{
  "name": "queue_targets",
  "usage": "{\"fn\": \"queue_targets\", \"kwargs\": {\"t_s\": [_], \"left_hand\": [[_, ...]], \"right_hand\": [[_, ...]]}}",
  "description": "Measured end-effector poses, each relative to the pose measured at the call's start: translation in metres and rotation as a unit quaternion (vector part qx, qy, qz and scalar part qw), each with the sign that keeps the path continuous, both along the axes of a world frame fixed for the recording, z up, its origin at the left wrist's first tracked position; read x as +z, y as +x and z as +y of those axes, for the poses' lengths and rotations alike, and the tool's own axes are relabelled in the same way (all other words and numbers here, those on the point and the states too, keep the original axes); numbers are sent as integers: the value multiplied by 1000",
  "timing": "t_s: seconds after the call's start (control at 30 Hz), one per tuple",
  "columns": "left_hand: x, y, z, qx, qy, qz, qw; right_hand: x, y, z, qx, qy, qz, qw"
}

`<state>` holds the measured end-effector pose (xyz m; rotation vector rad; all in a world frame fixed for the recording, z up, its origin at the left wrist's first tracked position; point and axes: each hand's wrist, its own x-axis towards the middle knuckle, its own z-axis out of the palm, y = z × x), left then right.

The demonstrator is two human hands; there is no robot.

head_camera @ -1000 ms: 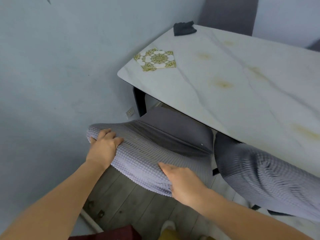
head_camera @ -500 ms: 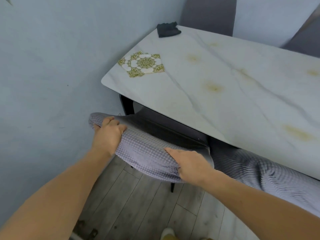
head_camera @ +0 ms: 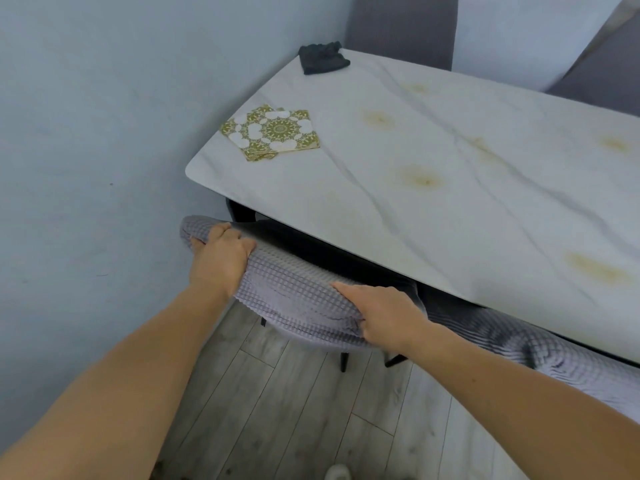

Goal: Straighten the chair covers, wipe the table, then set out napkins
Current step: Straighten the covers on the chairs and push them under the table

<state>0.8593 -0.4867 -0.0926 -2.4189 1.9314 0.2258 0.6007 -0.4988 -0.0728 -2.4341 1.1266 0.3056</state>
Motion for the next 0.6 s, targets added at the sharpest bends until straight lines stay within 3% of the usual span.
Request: {"fn": "queue_targets", "kwargs": {"t_s": [0.6], "left_hand": [[-9,-6,-39,6,-31,15,999]], "right_hand": [[-10,-9,-41,-8,-33,-5,999]]}}
